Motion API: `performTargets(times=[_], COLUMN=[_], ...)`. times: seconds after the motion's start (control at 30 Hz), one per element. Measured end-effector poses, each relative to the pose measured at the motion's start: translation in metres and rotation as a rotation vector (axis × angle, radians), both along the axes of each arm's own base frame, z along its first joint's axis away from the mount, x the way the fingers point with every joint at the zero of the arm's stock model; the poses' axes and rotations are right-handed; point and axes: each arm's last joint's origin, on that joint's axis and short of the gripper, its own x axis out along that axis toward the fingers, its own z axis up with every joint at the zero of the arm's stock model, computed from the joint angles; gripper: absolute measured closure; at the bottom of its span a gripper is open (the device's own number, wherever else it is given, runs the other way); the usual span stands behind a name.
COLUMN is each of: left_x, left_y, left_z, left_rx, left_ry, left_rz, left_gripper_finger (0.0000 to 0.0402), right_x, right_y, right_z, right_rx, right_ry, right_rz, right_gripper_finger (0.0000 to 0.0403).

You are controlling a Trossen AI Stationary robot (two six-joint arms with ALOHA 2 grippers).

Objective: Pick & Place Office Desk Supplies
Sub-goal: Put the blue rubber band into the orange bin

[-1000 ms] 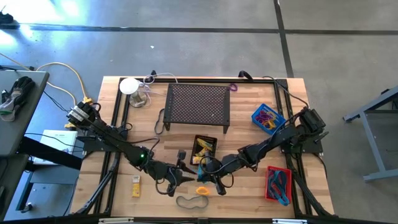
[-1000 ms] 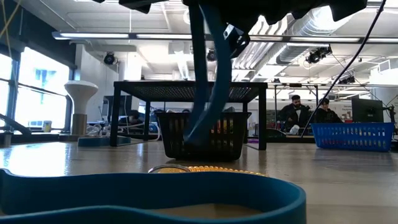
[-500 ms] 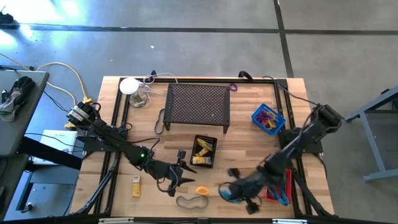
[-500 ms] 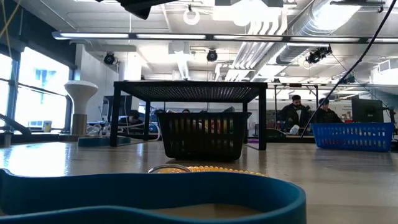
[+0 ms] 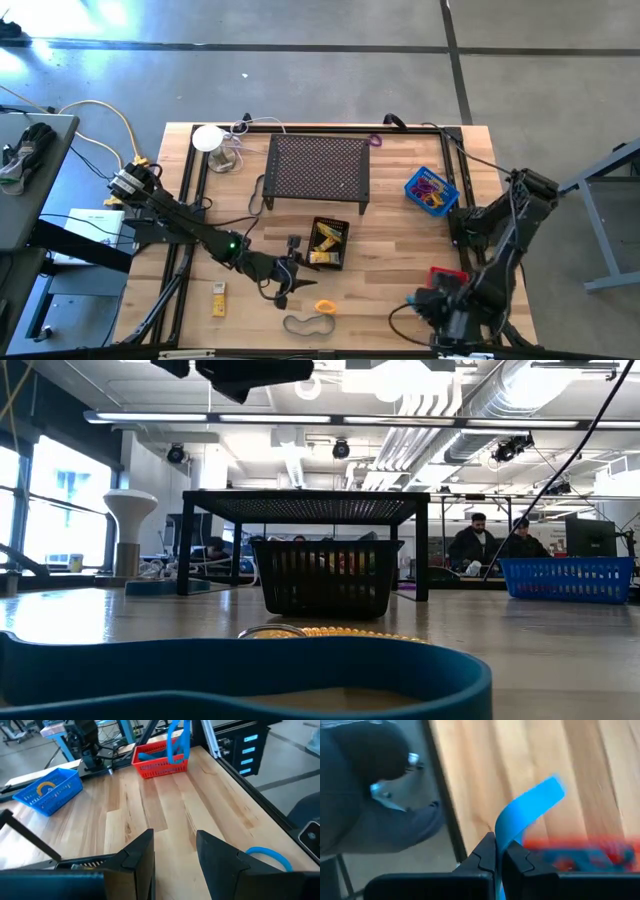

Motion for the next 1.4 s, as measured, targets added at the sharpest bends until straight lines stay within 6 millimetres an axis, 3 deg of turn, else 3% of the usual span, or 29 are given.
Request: performTargets(times=[0.37,0.5,0.63,0.93,1.17,1.4], left_x=[0.001,0.000,-0.001,-0.002,-0.002,-0.002], left_y=[0.002,0.001,-0.001,-0.003,-0.003,-0.003], left_z=[0.000,0.000,0.000,0.000,0.000,0.000], left_rx=[-0.055,-0.071,-0.070,-0.072,-0.106,-0.105], left_ry=[0.007,0.009,0.008,0.009,0.013,0.013], left_rz=[0.023,0.025,0.018,0.012,0.022,0.021], left_gripper_finger=[0.0258,0.0258,0.0258,0.0258,0.0258,0.0258], right_x=[-0.066,-0.074,-0.073,-0.057,-0.042,-0.032], right_y=[-0.006,-0.004,-0.005,-0.004,-0.019,-0.034], right_z=[-0.005,-0.007,-0.017,-0.054,-0.082,-0.088], right_rx=[-0.225,-0.237,-0.249,-0.092,-0.043,-0.073], right_ry=[0.184,0.113,0.059,0.228,0.396,0.490], right_rz=[-0.356,-0.374,-0.373,-0.438,-0.500,-0.521], right_gripper_finger=[0.0400,0.0400,0.0400,0.0400,0.0400,0.0379])
